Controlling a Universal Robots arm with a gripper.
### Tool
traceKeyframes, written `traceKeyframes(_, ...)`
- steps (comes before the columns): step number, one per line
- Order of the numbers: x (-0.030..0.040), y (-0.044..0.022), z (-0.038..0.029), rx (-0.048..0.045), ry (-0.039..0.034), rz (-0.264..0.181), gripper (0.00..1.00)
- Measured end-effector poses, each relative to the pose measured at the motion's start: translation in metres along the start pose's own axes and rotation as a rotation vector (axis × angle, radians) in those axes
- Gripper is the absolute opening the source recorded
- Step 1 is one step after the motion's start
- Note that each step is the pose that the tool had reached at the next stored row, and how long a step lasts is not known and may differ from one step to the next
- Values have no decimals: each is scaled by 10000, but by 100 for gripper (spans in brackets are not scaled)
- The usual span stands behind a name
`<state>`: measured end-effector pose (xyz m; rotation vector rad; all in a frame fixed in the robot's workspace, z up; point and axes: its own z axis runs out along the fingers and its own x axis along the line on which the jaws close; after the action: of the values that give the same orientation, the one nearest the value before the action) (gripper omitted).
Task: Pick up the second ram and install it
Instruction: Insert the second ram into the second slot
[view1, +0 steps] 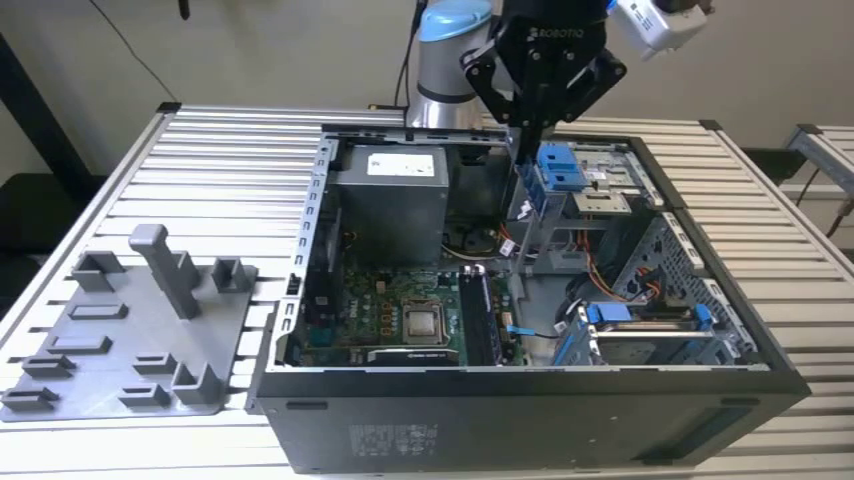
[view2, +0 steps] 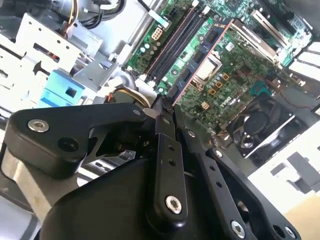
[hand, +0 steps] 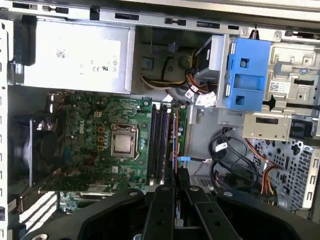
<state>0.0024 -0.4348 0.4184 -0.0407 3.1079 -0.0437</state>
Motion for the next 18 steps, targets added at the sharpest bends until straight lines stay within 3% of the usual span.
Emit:
traceKeyframes(4,0,0,3,16,13,483,14)
traceKeyframes(18,-1,1,16,31,28,900,14)
